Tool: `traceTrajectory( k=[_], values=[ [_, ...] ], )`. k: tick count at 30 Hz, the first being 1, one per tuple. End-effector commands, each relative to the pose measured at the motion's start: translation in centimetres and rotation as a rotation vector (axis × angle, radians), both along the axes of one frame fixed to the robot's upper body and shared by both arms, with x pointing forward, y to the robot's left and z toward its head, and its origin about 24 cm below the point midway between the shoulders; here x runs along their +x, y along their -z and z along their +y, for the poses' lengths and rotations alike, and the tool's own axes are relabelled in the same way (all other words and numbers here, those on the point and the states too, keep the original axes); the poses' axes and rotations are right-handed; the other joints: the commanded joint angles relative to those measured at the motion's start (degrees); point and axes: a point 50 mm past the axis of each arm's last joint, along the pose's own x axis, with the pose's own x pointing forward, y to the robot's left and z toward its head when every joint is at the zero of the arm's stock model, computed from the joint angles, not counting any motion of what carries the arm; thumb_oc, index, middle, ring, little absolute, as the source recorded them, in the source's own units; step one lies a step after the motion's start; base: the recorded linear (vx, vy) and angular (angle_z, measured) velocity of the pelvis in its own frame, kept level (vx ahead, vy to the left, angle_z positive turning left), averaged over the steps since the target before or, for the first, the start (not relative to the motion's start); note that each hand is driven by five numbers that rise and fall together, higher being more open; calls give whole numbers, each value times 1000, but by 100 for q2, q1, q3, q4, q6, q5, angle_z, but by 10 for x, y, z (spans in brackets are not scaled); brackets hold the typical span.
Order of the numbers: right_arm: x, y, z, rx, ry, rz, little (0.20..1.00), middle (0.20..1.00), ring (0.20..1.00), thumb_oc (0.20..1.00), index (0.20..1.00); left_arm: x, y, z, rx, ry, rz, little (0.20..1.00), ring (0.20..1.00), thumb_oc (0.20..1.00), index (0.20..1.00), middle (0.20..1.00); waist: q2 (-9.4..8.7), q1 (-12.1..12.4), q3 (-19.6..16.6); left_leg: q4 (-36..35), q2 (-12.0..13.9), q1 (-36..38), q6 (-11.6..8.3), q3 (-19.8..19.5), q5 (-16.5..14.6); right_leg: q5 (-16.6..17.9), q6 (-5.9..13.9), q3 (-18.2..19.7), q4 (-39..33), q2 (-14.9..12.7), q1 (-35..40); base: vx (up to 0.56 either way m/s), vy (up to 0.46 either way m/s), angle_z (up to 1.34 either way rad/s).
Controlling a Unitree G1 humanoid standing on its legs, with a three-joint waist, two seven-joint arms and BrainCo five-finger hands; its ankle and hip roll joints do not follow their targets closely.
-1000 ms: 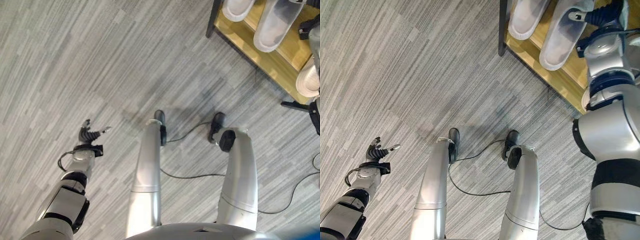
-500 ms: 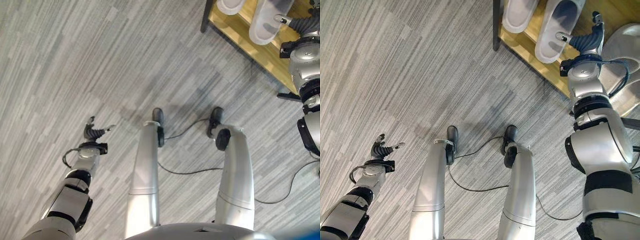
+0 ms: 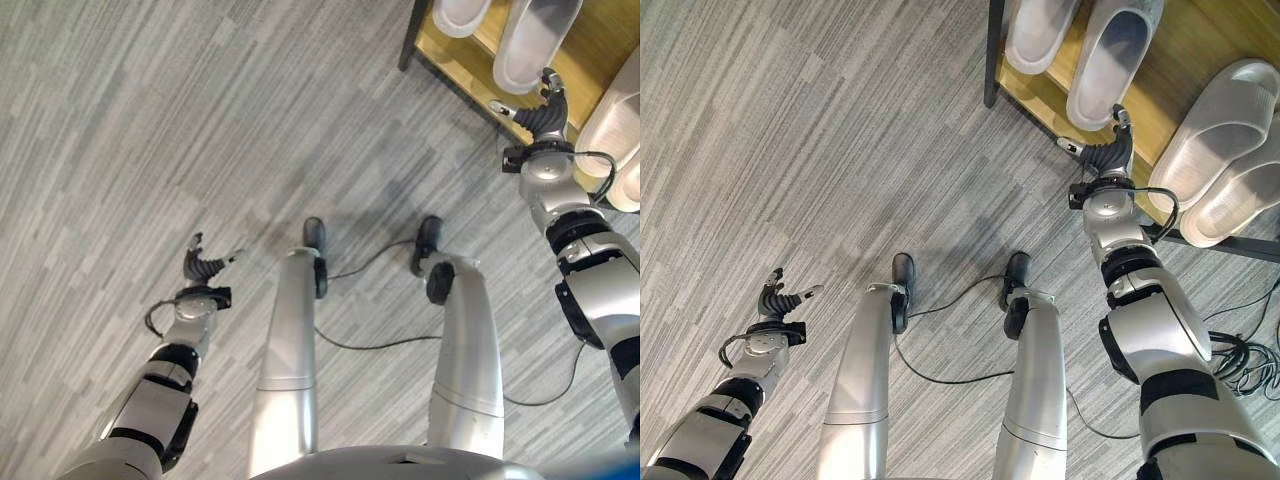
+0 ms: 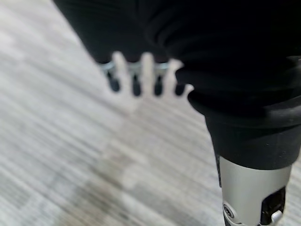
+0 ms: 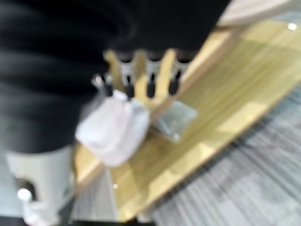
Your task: Arrange the slippers neatly on the shoe rack.
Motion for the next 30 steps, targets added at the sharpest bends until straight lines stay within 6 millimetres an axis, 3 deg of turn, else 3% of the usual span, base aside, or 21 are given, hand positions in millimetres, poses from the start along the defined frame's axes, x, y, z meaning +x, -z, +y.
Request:
traceTrajectory(
  k=[1, 5, 9, 11, 15, 21, 25, 28, 30],
  values=[
    [1, -43, -2, -77, 7, -95, 1000, 1000, 1000, 1000, 1000, -15, 11, 16, 43, -72, 73, 1000, 1000, 1000, 1000, 1000, 109, 89, -84, -615, -180, 188, 106, -444, 40, -91, 443, 135, -496, -70, 436, 4, 10, 7],
    [4, -56, 6, -87, -5, -104, 1000, 1000, 1000, 1000, 1000, -19, 21, 6, 49, -32, 111, 1000, 1000, 1000, 1000, 1000, 105, 148, -163, -638, -206, 157, 98, -444, 95, -112, 442, 176, -470, -81, 388, 7, 5, 5],
    [6, -55, 12, -89, -16, -89, 1000, 1000, 1000, 1000, 1000, -18, 25, 0, 49, -14, 131, 1000, 1000, 1000, 1000, 1000, 85, 163, -214, -650, -214, 161, 100, -450, 99, -133, 432, 170, -460, -86, 388, 6, 4, 3],
    [12, -47, 38, -121, -101, -60, 1000, 1000, 1000, 1000, 1000, 14, -4, -1, 54, -11, 76, 1000, 1000, 1000, 1000, 1000, 76, 26, -238, -618, -158, 179, 90, -419, 72, -154, 423, 167, -480, -75, 425, 11, 46, 8],
    [14, -43, 47, -125, -118, -42, 1000, 1000, 1000, 1000, 1000, 23, -15, -3, 45, -4, 32, 1000, 1000, 1000, 1000, 1000, 100, -2, -262, -622, -139, 226, 95, -402, 42, -154, 416, 169, -498, -67, 478, 1, 23, -3],
    [15, -24, 57, -62, -150, -26, 1000, 1000, 1000, 1000, 1000, 33, -28, -2, 49, -15, -2, 1000, 1000, 1000, 1000, 1000, 96, -67, -287, -680, -141, 360, 117, -381, 27, -110, 429, 173, -581, -46, 637, -9, 7, -3],
    [8, -17, 64, -66, -177, -115, 1000, 1000, 1000, 1000, 1000, 23, -18, 1, 27, -48, -2, 1000, 1000, 1000, 1000, 1000, 97, -114, -205, -836, -116, 708, 121, -337, 43, -52, 442, 158, -763, -15, 979, -33, 43, -1],
    [3, -1, 68, -83, -193, -120, 1000, 1000, 1000, 1000, 1000, 18, -14, 2, 18, -67, 1, 1000, 1000, 1000, 1000, 1000, 98, -175, -162, -1029, -104, 1009, 122, -331, 69, 9, 455, 108, -939, -31, 1286, -41, 37, -6],
    [-4, 25, 73, -68, -213, -90, 1000, 1000, 1000, 1000, 1000, 16, -10, -1, 14, -71, 11, 1000, 1000, 1000, 1000, 1000, 90, -272, -151, -1287, -71, 1373, 126, -302, 100, 62, 464, 75, -1171, -69, 1644, -56, 47, -6]
  ],
)
